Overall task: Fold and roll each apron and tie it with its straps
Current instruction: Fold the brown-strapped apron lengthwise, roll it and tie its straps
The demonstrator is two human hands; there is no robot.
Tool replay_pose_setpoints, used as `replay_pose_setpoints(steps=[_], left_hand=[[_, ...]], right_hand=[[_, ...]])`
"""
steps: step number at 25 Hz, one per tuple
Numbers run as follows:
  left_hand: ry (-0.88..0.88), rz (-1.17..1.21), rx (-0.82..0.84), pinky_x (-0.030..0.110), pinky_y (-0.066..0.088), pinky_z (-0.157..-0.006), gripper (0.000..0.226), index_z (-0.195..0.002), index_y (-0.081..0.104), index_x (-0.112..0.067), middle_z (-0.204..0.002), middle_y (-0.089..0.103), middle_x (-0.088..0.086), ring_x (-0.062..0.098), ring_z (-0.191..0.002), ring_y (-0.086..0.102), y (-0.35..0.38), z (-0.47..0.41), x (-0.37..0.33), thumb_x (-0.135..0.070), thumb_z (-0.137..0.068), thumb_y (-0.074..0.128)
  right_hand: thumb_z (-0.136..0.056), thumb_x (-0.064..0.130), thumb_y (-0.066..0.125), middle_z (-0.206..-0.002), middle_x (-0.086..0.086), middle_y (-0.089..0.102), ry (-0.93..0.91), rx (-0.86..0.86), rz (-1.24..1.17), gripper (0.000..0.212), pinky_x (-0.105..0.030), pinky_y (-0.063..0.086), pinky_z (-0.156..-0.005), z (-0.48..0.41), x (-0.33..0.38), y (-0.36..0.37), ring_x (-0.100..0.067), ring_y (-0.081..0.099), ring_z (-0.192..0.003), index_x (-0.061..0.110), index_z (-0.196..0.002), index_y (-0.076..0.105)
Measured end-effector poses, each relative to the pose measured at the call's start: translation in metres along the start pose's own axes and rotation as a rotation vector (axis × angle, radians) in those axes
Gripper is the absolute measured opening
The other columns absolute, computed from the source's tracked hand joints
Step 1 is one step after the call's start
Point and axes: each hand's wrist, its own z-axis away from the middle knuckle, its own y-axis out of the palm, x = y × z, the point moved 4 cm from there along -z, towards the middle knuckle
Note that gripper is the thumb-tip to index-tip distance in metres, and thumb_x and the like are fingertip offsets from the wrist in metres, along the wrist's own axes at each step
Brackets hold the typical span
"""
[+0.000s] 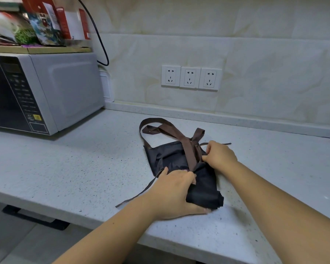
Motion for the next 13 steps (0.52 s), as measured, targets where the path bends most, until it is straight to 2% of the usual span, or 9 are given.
replay_pose_setpoints(steps=[1,3,5,7,10,13], left_hand=[[-0.004,-0.01,-0.001,0.05,0.021,-0.114,0.07,-0.115,0.048,-0.024,-0.128,0.053,-0.009,0.013,-0.122,0.047,0.0,0.0,0.0,-0.079,-0.072,0.055],[-0.02,-0.015,0.0,0.052,0.019,-0.116,0.077,-0.122,0.049,-0.023,-0.123,0.055,-0.01,0.012,-0.118,0.049,0.001,-0.001,-0.001,-0.081,-0.071,0.053],[-0.026,-0.01,-0.004,0.054,0.017,-0.118,0.079,-0.126,0.048,-0.024,-0.12,0.054,-0.012,0.011,-0.117,0.049,0.002,-0.001,-0.001,-0.081,-0.071,0.053],[-0.035,-0.002,0.001,0.054,0.016,-0.118,0.079,-0.128,0.048,-0.024,-0.122,0.054,-0.013,0.01,-0.119,0.049,0.002,-0.001,-0.001,-0.08,-0.072,0.055],[-0.041,0.001,-0.01,0.054,0.015,-0.119,0.077,-0.126,0.048,-0.023,-0.124,0.054,-0.013,0.01,-0.12,0.049,0.0,0.0,-0.001,-0.078,-0.073,0.057],[-0.057,0.004,0.014,0.052,0.014,-0.119,0.08,-0.134,0.046,-0.024,-0.127,0.053,-0.014,0.009,-0.123,0.046,0.001,-0.002,-0.001,-0.076,-0.074,0.058]], right_hand=[[-0.089,0.033,0.061,-0.094,-0.003,0.063,-0.017,0.013,0.058,0.018,-0.031,0.043,-0.068,0.002,0.003,0.0,-0.024,0.059,-0.089,0.015,-0.095,0.059],[-0.091,0.034,0.057,-0.09,-0.004,0.062,-0.01,0.081,0.109,0.022,-0.03,0.045,-0.068,-0.001,0.006,0.005,-0.024,0.06,-0.087,0.013,-0.087,0.061],[-0.092,0.028,0.056,-0.075,-0.004,0.054,0.029,0.153,0.082,0.029,-0.028,0.041,-0.06,-0.003,0.01,0.006,-0.025,0.055,-0.079,0.01,-0.07,0.05],[-0.09,0.024,0.056,-0.067,-0.003,0.048,0.083,0.127,-0.018,0.032,-0.027,0.034,-0.05,-0.003,0.01,0.0,-0.023,0.051,-0.069,0.011,-0.064,0.045],[-0.085,0.025,0.055,-0.064,-0.001,0.048,0.165,-0.162,-0.299,0.026,-0.026,0.03,-0.049,0.011,-0.003,-0.019,-0.017,0.043,-0.056,0.013,-0.065,0.044],[-0.083,0.019,0.056,-0.07,0.002,0.049,0.167,-0.383,-0.492,0.012,-0.028,0.031,-0.053,0.03,-0.023,-0.029,-0.019,0.045,-0.062,0.013,-0.081,0.046]])
